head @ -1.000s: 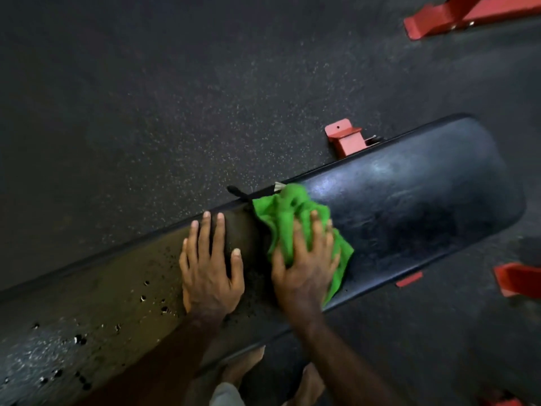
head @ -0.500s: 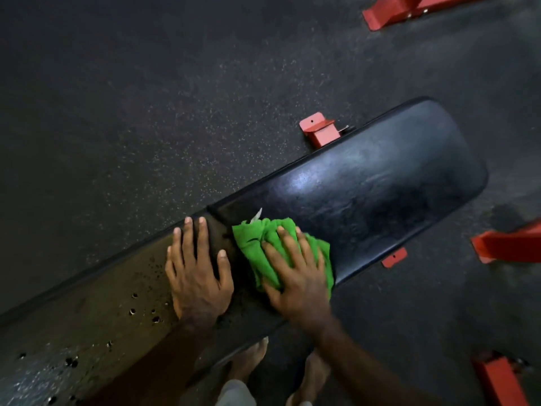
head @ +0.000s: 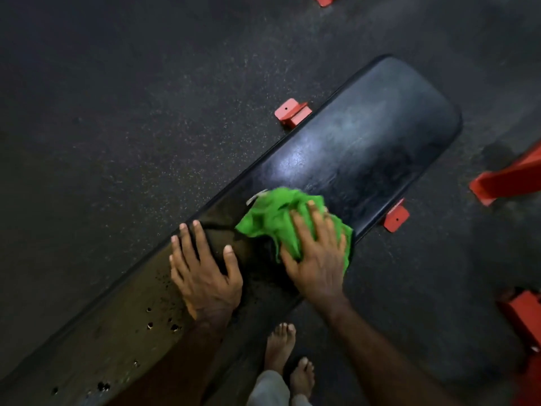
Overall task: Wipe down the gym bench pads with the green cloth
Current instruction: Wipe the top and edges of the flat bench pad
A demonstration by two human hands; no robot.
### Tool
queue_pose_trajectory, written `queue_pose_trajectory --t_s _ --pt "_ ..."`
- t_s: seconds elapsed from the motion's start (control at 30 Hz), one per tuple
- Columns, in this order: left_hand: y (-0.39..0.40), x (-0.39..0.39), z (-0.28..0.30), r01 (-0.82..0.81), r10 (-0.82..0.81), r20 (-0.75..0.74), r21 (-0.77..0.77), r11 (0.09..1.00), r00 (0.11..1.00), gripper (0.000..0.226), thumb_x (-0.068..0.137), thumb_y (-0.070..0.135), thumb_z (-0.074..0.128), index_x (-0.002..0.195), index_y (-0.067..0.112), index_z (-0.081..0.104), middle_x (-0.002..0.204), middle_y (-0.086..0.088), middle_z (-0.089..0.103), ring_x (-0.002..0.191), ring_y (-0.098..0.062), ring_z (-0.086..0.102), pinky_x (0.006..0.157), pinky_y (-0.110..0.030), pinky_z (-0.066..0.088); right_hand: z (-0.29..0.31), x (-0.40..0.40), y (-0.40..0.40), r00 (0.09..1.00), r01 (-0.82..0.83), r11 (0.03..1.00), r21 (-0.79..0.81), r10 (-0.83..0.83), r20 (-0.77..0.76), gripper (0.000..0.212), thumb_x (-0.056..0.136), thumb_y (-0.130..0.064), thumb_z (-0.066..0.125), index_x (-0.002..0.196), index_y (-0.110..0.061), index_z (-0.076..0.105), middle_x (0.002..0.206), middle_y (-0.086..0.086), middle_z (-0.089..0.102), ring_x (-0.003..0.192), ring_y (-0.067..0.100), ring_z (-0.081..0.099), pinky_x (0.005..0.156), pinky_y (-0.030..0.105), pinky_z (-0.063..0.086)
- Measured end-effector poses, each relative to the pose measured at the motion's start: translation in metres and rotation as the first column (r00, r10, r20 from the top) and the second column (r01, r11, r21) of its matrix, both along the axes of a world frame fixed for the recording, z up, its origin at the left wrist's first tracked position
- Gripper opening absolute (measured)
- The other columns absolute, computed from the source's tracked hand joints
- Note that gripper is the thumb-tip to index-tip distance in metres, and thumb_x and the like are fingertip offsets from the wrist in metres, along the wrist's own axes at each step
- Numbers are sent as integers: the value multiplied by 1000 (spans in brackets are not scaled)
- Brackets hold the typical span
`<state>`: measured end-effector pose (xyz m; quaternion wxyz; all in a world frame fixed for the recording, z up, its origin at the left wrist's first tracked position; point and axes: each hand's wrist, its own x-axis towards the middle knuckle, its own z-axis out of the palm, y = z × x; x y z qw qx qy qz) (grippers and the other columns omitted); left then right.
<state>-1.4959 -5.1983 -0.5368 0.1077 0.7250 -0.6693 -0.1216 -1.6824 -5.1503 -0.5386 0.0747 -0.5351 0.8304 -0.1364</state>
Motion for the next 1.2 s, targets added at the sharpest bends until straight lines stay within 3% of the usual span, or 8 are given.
queue_pose_trajectory --t_s 0.1,0.3,0.43,0.53,0.73,0.93,1.1,1.2 --pt "1 1 -4 -2 2 11 -7 1000 1000 76 97 50 43 163 19 23 170 -7 22 157 -29 18 123 -52 18 6 61 2 893 439 898 16 -439 97 66 92 -54 55 153 -30 45 169 3 28 155 34 25 118 67 28" --pt "-1 2 -7 13 -12 7 -30 999 1000 75 98 50 40 164 20 22 170 -8 22 157 -30 17 124 -53 17 -1 58 38 989 -109 994 -3 108 101 76 85 -56 56 156 -36 40 171 1 23 155 32 25 115 65 33" --pt "2 -1 -5 22 -21 1 -28 999 1000 75 99 54 38 163 19 21 170 -9 21 157 -31 16 124 -55 16 -1 20 17 882 446 893 -69 -425 205 72 90 -53 58 156 -29 43 171 5 24 155 34 24 121 60 26" --pt "2 -1 -6 9 -9 4 -44 999 1000 75 100 55 37 163 18 22 169 -10 23 157 -32 17 123 -56 17 4 62 11 714 668 735 -120 -586 384 70 98 -45 64 158 -20 40 173 9 15 158 37 16 126 54 19" --pt "2 -1 -9 18 -17 19 -63 998 1000 76 100 58 37 163 19 21 169 -10 22 156 -32 18 122 -58 19 -5 55 33 852 459 864 -207 -362 377 71 97 -42 65 158 -15 41 170 19 16 158 39 12 127 56 17" --pt "2 1 -9 48 -46 37 -31 998 998 78 100 60 36 164 20 17 170 -11 19 157 -33 15 123 -58 18 7 65 8 520 822 552 -139 -629 578 77 97 -44 69 161 -21 34 170 14 14 157 29 21 121 52 32" --pt "3 2 -10 38 -36 46 -39 999 998 79 99 59 39 164 18 18 170 -12 20 156 -33 17 122 -58 20 2 79 47 758 553 811 -190 -395 519 77 94 -44 72 160 -26 36 172 13 8 160 25 11 127 45 25" --pt "2 4 -10 54 -53 47 -20 998 997 80 100 60 38 164 18 17 170 -12 18 157 -33 15 122 -58 20 -4 29 14 646 729 649 -217 -549 530 74 94 -41 73 157 -22 42 168 19 19 156 28 23 125 41 28"
